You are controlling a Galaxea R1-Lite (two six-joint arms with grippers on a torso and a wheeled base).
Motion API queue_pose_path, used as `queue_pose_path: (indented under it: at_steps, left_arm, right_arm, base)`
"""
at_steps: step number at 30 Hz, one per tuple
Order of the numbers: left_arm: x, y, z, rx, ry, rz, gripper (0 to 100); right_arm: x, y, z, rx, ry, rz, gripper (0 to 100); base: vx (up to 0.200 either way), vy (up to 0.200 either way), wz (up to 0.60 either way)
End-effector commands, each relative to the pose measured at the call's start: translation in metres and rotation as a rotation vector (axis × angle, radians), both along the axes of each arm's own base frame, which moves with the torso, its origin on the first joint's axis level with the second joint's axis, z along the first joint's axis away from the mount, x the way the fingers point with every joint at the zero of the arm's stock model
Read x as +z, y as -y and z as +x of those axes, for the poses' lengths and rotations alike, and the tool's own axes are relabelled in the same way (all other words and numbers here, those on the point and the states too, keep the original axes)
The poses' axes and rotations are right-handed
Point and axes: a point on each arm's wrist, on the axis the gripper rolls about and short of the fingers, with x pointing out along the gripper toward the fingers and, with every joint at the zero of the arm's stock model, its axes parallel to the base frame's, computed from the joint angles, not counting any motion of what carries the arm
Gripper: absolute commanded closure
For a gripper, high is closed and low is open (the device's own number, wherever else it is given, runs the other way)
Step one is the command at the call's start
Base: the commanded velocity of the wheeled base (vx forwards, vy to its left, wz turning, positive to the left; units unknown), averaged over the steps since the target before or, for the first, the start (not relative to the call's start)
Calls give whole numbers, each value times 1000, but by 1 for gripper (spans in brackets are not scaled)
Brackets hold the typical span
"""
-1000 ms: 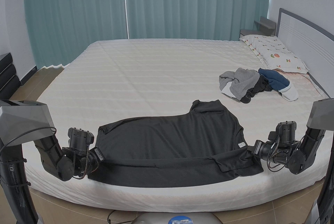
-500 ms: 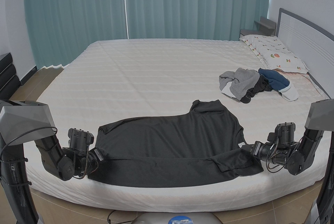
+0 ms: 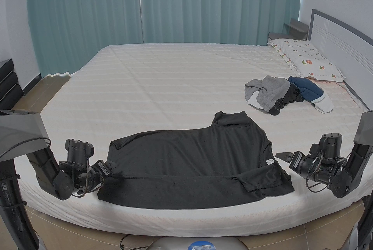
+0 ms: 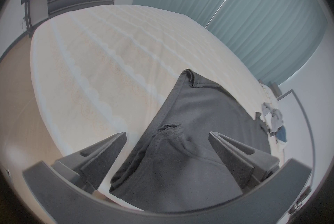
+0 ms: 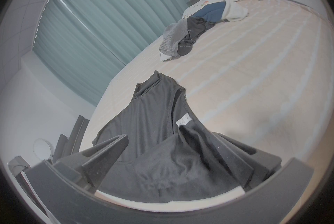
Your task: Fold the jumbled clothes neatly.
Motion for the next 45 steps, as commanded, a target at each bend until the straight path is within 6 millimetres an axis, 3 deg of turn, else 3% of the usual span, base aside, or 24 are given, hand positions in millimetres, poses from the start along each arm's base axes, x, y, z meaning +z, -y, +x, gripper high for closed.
queue_pose_path:
  at_steps: [1, 11, 21, 33, 45]
  left_arm:
    - [22, -5, -11, 16, 46, -125, 0]
    - [15, -4, -14, 25, 19, -104, 0]
    - [8, -4, -12, 29, -4, -106, 0]
    - [6, -3, -12, 28, -10, -103, 0]
    - [4, -3, -12, 26, -16, -100, 0]
  right_arm:
    - [9, -12, -29, -7, -48, 109, 0]
    - [-27, -16, -24, -85, -227, 210, 0]
    - [-27, -32, -22, -77, -239, 274, 0]
    - [-49, -39, -11, -126, -196, 228, 0]
    - [-46, -39, -11, -129, -178, 229, 0]
  base:
    - [0, 0, 0]
    - [0, 0, 0]
    - [0, 0, 0]
    - [0, 0, 0]
    - [0, 0, 0]
